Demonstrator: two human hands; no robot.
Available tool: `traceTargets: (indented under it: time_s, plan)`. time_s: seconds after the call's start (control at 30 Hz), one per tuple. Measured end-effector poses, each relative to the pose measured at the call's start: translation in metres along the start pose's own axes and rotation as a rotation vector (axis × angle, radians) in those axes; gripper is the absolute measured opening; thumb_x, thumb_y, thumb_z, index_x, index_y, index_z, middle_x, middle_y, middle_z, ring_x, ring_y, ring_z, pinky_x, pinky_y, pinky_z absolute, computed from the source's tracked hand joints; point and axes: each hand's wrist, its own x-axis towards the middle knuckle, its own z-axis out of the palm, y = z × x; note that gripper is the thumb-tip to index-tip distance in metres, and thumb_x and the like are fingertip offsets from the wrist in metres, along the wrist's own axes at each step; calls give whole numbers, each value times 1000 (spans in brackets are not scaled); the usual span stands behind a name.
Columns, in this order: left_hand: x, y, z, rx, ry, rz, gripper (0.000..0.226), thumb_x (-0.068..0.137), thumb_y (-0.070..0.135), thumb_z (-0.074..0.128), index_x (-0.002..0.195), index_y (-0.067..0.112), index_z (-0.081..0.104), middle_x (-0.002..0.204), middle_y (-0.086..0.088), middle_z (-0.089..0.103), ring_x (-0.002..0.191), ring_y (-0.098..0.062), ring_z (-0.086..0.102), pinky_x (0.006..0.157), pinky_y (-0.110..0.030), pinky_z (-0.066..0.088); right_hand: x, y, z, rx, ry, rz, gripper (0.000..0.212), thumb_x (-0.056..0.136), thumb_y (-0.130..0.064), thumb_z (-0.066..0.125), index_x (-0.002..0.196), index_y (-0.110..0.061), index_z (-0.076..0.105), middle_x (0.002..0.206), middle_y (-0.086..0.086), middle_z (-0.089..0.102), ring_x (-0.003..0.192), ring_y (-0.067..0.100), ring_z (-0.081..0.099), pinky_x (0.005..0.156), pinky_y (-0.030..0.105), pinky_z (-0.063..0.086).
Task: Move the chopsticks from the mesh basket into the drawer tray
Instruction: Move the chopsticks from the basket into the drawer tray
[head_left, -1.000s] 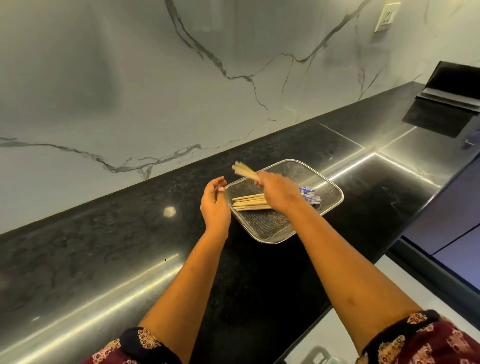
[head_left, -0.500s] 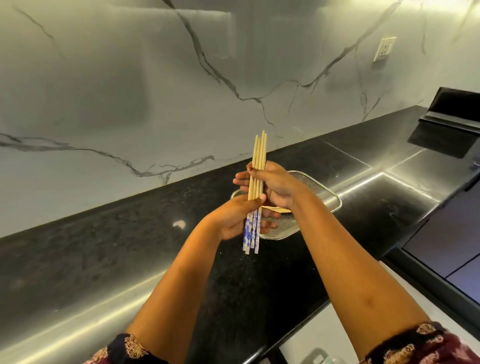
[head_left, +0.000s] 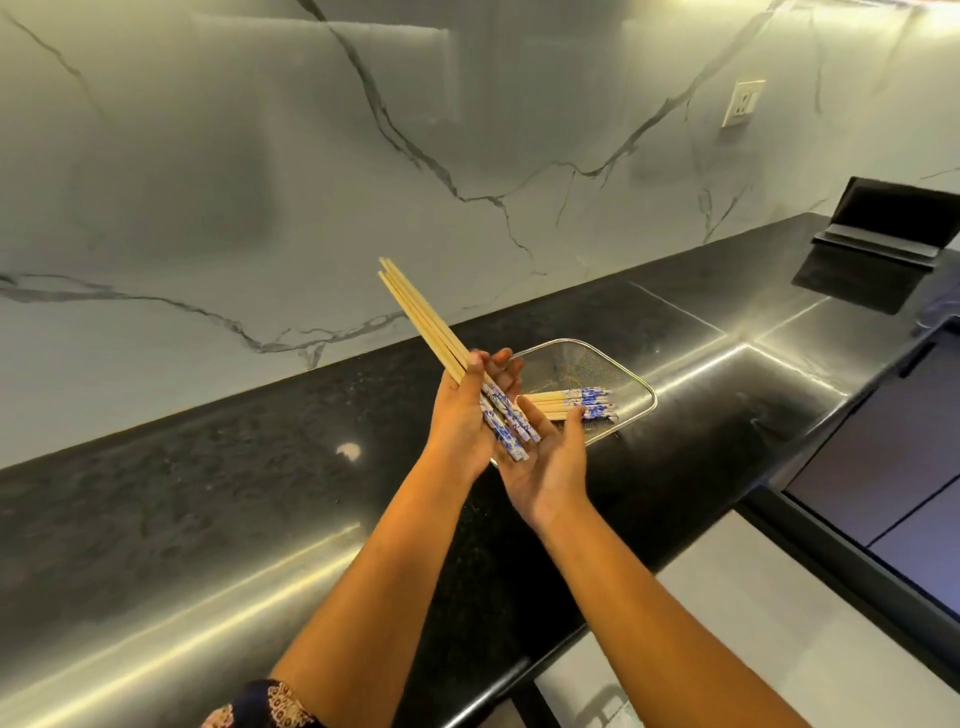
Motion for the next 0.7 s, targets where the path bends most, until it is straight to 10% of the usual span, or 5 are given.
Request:
traceTargets:
  time_s: [0.7]
  plan:
    - [-19,-63,16,10,-69,-165,15,93,20,52,101,8,55,90,-10,74,92,-23,71,72,-33,59,13,-27,-26,42,105,-245,71,92,-66,23,99,-9,64,89,15,73,88,31,70,87,43,54]
